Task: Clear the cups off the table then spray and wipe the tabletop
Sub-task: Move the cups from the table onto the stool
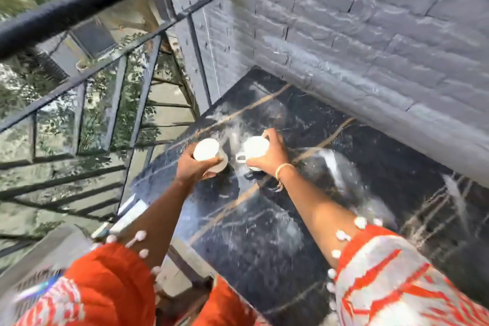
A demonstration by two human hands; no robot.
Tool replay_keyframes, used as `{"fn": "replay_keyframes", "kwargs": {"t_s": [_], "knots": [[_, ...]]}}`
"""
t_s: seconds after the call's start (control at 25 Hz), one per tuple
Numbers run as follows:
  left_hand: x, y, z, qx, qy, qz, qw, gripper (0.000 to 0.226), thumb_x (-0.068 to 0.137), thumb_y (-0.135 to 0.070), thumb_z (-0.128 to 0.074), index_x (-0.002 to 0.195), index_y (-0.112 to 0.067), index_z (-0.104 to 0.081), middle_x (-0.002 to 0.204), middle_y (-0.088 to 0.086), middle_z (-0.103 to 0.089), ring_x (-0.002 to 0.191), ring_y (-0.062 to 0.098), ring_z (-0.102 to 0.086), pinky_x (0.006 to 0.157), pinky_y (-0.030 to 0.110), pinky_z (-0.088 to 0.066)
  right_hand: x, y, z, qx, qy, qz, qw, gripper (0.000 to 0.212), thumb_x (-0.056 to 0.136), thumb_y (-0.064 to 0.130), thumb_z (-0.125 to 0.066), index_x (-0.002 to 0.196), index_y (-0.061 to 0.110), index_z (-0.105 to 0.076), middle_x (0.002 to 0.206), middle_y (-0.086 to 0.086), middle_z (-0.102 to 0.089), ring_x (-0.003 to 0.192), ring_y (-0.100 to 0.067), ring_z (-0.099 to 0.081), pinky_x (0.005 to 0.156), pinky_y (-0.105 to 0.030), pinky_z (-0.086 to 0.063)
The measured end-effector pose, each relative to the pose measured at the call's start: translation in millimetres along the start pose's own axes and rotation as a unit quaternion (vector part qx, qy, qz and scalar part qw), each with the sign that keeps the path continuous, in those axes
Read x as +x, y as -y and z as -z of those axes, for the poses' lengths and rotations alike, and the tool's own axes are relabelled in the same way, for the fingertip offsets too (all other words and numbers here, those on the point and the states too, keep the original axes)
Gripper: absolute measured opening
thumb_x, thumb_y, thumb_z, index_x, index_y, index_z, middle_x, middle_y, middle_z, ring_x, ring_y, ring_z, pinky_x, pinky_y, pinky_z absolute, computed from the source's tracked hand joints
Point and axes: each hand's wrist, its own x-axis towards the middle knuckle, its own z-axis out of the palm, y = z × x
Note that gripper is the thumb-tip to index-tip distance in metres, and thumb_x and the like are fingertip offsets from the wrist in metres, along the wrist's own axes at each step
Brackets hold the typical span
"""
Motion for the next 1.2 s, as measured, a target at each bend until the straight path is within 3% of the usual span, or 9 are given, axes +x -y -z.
{"fn": "replay_keyframes", "kwargs": {"t_s": [0.12,0.32,0.52,0.6,0.8,0.96,1.08,1.2], "knots": [[-54,37,33,-0.023,-0.030,0.026,0.999,0.047,0.071,-0.008,-0.084,0.109,-0.026,-0.061,0.107,0.006,-0.066,0.083,0.025,-0.066,0.058,0.036,-0.061,-55,7,-20,-0.015,0.057,0.013,0.998,0.076,0.048,0.024,-0.089,0.109,0.016,-0.044,0.105,-0.007,-0.053,0.090,-0.024,-0.051,0.071,-0.029,-0.042],[-141,88,107,-0.106,-0.080,0.024,0.991,0.046,0.074,0.000,-0.079,0.111,-0.019,-0.059,0.104,0.010,-0.066,0.072,0.019,-0.065,0.049,0.031,-0.058,-133,40,-74,-0.048,0.132,0.032,0.990,0.068,0.057,0.022,-0.086,0.111,0.021,-0.044,0.101,-0.001,-0.055,0.089,-0.024,-0.053,0.070,-0.029,-0.044],[-215,139,201,-0.083,-0.072,0.048,0.993,0.050,0.071,0.002,-0.081,0.109,-0.023,-0.059,0.097,0.004,-0.066,0.075,0.018,-0.064,0.046,0.025,-0.053,-220,66,-163,-0.013,0.149,0.035,0.988,0.074,0.039,0.037,-0.081,0.108,0.027,-0.056,0.103,0.000,-0.065,0.092,-0.024,-0.062,0.080,-0.036,-0.055],[-243,168,240,-0.087,-0.066,0.064,0.992,0.053,0.071,0.001,-0.081,0.113,-0.023,-0.059,0.103,0.005,-0.066,0.081,0.021,-0.065,0.050,0.029,-0.057,-265,71,-202,-0.013,0.160,0.031,0.986,0.071,0.046,0.031,-0.085,0.112,0.024,-0.060,0.107,-0.002,-0.067,0.097,-0.021,-0.062,0.086,-0.035,-0.054],[-319,230,323,-0.024,-0.113,0.074,0.991,0.045,0.069,0.002,-0.083,0.106,-0.014,-0.063,0.090,0.000,-0.070,0.060,-0.003,-0.063,0.047,0.017,-0.050,-372,63,-270,-0.021,0.203,0.017,0.979,0.068,0.055,0.018,-0.089,0.117,0.018,-0.060,0.110,-0.002,-0.068,0.099,-0.018,-0.063,0.081,-0.021,-0.046],[-354,284,379,0.000,-0.146,0.128,0.981,0.069,0.043,-0.023,-0.093,0.105,-0.025,-0.062,0.100,0.003,-0.069,0.080,0.013,-0.068,0.055,0.032,-0.059,-428,53,-310,-0.057,0.237,0.025,0.969,0.070,0.057,0.025,-0.088,0.119,0.022,-0.056,0.116,0.002,-0.064,0.107,-0.019,-0.059,0.087,-0.020,-0.043],[-359,318,400,-0.005,-0.198,0.159,0.967,0.073,0.046,-0.019,-0.092,0.111,-0.028,-0.061,0.107,0.005,-0.066,0.098,0.027,-0.065,0.062,0.044,-0.061,-457,45,-338,-0.093,0.251,0.032,0.963,0.072,0.055,0.034,-0.088,0.119,0.027,-0.053,0.114,0.005,-0.065,0.102,-0.020,-0.059,0.085,-0.026,-0.048],[-355,335,415,-0.031,-0.233,0.169,0.957,0.070,0.053,-0.016,-0.090,0.115,-0.028,-0.059,0.111,0.007,-0.065,0.094,0.026,-0.064,0.062,0.037,-0.059,-476,33,-369,-0.131,0.269,0.063,0.952,0.069,0.055,0.034,-0.086,0.114,0.030,-0.052,0.109,0.005,-0.067,0.099,-0.023,-0.061,0.082,-0.034,-0.052]]}}
